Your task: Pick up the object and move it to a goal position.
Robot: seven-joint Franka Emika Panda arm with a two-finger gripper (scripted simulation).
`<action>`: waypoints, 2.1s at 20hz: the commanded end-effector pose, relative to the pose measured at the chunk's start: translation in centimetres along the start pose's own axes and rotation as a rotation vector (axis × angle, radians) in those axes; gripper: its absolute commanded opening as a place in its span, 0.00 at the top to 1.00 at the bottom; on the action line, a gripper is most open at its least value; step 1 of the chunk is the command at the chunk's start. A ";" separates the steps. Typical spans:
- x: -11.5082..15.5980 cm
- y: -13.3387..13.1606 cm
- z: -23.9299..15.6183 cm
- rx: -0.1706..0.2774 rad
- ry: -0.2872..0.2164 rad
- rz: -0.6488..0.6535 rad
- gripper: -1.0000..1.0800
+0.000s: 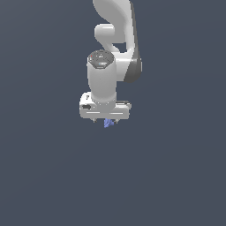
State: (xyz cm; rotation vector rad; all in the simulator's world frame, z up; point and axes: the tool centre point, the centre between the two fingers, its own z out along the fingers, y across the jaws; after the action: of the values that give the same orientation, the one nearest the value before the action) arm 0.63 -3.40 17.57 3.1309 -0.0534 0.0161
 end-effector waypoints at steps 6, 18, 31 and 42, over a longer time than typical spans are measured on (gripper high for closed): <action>0.3 -0.4 -0.7 0.015 0.010 -0.002 0.04; 0.1 -0.8 -0.6 0.028 0.018 0.002 0.04; -5.1 -0.5 5.7 0.018 0.001 0.051 0.04; -9.4 -0.3 9.3 0.010 -0.010 0.085 0.04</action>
State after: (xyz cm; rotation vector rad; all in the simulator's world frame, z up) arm -8.27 -2.87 8.40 3.1375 -0.1820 0.0013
